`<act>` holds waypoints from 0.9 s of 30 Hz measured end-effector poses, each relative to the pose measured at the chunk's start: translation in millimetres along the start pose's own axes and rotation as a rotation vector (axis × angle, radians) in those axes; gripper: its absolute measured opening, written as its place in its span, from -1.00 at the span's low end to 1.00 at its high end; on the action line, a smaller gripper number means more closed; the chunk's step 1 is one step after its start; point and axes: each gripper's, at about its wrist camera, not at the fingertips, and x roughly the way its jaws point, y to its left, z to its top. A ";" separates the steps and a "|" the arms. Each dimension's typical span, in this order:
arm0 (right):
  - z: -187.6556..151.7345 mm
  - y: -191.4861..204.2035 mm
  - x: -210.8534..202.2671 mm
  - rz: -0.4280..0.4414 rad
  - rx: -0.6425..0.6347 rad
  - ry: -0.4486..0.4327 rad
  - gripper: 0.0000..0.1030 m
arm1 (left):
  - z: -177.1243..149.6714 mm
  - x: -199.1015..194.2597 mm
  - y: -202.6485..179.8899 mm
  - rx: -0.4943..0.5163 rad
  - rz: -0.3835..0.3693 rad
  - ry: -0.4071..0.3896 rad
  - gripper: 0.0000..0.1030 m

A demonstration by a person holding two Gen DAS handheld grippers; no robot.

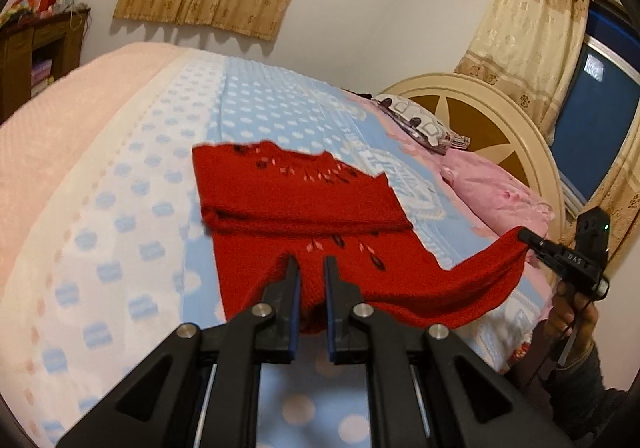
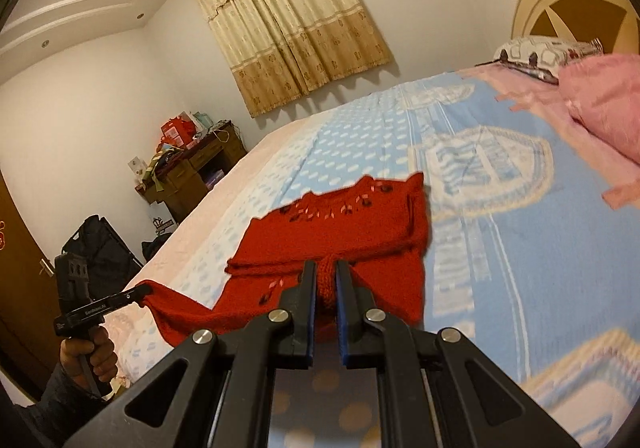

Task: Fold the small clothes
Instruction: 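Lift the hem with both tools and fold it onto the collar, release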

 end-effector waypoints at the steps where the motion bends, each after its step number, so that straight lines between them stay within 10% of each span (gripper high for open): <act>1: 6.5 0.6 3.7 -0.002 -0.002 -0.003 -0.85 | 6.0 2.6 0.2 0.005 0.006 -0.004 -0.81; 27: 126.1 -33.1 148.5 -0.121 -0.014 0.051 -0.85 | 131.5 117.5 46.4 -0.015 0.087 0.012 -0.82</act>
